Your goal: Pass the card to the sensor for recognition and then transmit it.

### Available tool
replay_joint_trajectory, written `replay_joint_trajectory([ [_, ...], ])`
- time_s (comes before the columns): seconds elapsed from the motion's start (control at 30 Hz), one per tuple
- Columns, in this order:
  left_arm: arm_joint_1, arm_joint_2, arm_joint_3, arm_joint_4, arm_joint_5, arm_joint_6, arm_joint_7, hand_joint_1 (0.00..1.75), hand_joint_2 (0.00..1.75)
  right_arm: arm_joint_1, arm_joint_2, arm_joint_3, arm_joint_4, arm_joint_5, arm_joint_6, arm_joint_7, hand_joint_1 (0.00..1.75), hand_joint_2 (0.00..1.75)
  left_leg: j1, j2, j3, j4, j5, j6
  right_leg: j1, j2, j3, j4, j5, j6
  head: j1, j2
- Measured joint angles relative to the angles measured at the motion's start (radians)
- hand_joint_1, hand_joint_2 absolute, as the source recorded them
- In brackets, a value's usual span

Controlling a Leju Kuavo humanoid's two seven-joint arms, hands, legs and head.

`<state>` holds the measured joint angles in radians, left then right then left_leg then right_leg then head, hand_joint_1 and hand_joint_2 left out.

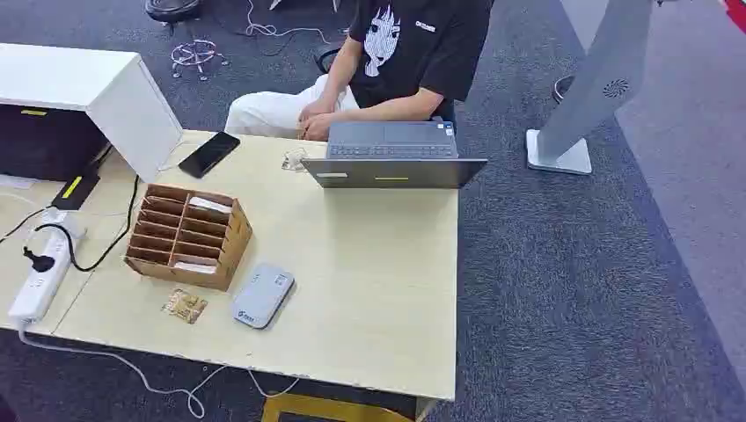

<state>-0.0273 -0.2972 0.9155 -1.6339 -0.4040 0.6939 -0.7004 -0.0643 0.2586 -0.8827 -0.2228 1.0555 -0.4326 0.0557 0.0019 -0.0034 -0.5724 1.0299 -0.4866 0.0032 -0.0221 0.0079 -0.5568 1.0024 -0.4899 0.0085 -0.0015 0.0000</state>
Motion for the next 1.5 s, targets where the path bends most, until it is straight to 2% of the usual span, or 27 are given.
replay_joint_trajectory([
  [0.1,0.000,0.000,0.000,0.000,-0.002,0.000,0.000,0.00,1.75,0.000,0.000,0.000,0.000,0.000,0.000,0.000,0.00,1.75,0.000,0.000,0.000,0.000,0.000,0.000,0.000,0.000,0.000,0.000,0.000,0.000,0.000,0.000],
  [0.13,-0.006,0.003,-0.003,-0.004,-0.034,0.000,0.000,0.00,1.75,0.000,0.000,0.000,0.000,0.002,0.004,0.000,0.00,1.75,0.000,0.001,0.002,0.001,0.001,0.000,0.000,0.001,-0.004,0.000,0.000,0.000,0.000,0.000],
  [0.2,-0.050,0.028,-0.058,-0.123,-0.229,0.000,-0.003,0.00,1.75,-0.003,0.000,0.003,0.000,0.017,0.023,0.008,0.00,1.75,0.005,0.000,-0.003,0.006,0.002,0.000,0.004,0.001,-0.013,0.000,0.001,0.000,-0.005,0.000],
  [0.23,-0.120,0.035,-0.125,-0.183,-0.406,0.000,-0.007,0.00,1.75,-0.007,0.000,0.008,0.000,0.026,0.025,0.013,0.00,1.75,0.006,-0.007,-0.009,0.006,0.004,0.001,0.006,-0.006,-0.010,0.000,0.001,0.000,-0.002,0.000],
  [0.27,-0.189,0.046,-0.205,-0.204,-0.557,0.003,-0.009,0.00,1.75,-0.015,0.000,0.014,0.000,0.035,0.029,0.018,0.00,1.75,0.006,-0.015,-0.012,0.005,0.007,0.001,0.005,-0.014,-0.006,0.000,0.002,0.001,0.001,0.000],
  [0.3,-0.237,0.063,-0.266,-0.218,-0.681,0.004,-0.009,0.00,1.75,-0.025,0.000,0.018,0.001,0.037,0.032,0.018,0.00,1.75,0.006,-0.014,-0.011,0.004,0.007,0.000,0.005,-0.014,-0.004,0.000,0.006,-0.002,0.002,0.000],
  [0.33,-0.262,0.071,-0.303,-0.235,-0.747,0.006,-0.007,0.00,1.75,-0.031,0.000,0.020,0.002,0.037,0.034,0.020,0.00,1.75,0.006,-0.010,-0.010,0.004,0.008,-0.001,0.004,-0.011,-0.005,0.001,0.007,-0.003,0.002,0.000],
  [0.37,-0.282,0.072,-0.327,-0.251,-0.759,0.006,-0.002,0.00,1.75,-0.033,0.000,0.024,0.002,0.037,0.034,0.021,0.00,1.75,0.005,-0.003,-0.009,0.004,0.008,-0.001,0.003,-0.003,-0.006,0.001,0.009,-0.003,0.000,0.000],
  [0.4,-0.296,0.070,-0.348,-0.259,-0.719,0.006,-0.001,0.00,1.75,-0.033,0.001,0.027,0.003,0.037,0.034,0.021,0.00,1.75,0.004,0.004,-0.008,0.004,0.008,-0.001,0.003,0.004,-0.008,0.001,0.010,-0.002,0.000,0.000],
  [0.53,-0.338,0.082,-0.402,-0.285,-0.644,0.006,-0.001,0.00,1.75,-0.029,0.000,0.029,0.005,0.037,0.034,0.024,0.00,1.75,0.003,0.003,-0.009,0.005,0.008,-0.001,0.003,0.003,-0.009,0.001,0.010,-0.001,0.000,0.000],
  [0.63,-0.309,0.084,-0.427,-0.335,-0.604,0.006,-0.001,0.00,1.75,-0.029,0.000,0.038,0.006,0.056,0.035,0.021,0.00,1.75,0.003,0.004,-0.009,0.004,0.008,-0.001,0.003,0.004,-0.010,0.001,0.010,-0.001,0.000,0.000],
  [0.83,-0.282,0.084,-0.442,-0.396,-0.576,0.006,-0.001,0.00,1.75,-0.028,0.000,0.053,0.008,0.072,0.035,0.025,0.00,1.75,0.004,0.003,-0.010,0.004,0.008,0.000,0.004,0.003,-0.011,0.001,0.009,-0.001,0.000,0.000],
  [1.13,-0.273,0.084,-0.446,-0.414,-0.584,0.006,-0.001,0.00,1.75,-0.026,0.000,0.058,0.010,0.063,0.034,0.027,0.00,1.75,0.003,0.003,-0.010,0.004,0.008,0.000,0.003,0.003,-0.010,0.001,0.010,-0.001,0.000,0.000],
  [1.3,-0.285,0.096,-0.440,-0.373,-0.652,0.006,0.018,0.00,1.75,-0.027,0.000,0.057,0.014,0.057,0.031,0.023,0.00,1.75,0.003,0.003,-0.010,0.004,0.008,0.000,0.003,0.003,-0.011,0.001,0.010,-0.001,0.000,0.000],
  [1.43,-0.326,0.122,-0.402,-0.254,-0.696,0.005,0.009,0.00,1.75,-0.030,0.000,0.035,0.016,0.106,0.035,0.026,0.00,1.75,0.003,0.004,-0.010,0.004,0.008,0.000,0.003,0.003,-0.011,0.001,0.010,-0.001,-0.001,0.000],
  [1.5,-0.334,0.135,-0.391,-0.213,-0.731,0.005,0.034,0.00,1.75,-0.030,0.000,0.026,0.016,0.108,0.036,0.026,0.00,1.75,0.004,0.003,-0.010,0.004,0.008,0.000,0.004,0.003,-0.011,0.001,0.010,-0.001,0.000,0.000],
])
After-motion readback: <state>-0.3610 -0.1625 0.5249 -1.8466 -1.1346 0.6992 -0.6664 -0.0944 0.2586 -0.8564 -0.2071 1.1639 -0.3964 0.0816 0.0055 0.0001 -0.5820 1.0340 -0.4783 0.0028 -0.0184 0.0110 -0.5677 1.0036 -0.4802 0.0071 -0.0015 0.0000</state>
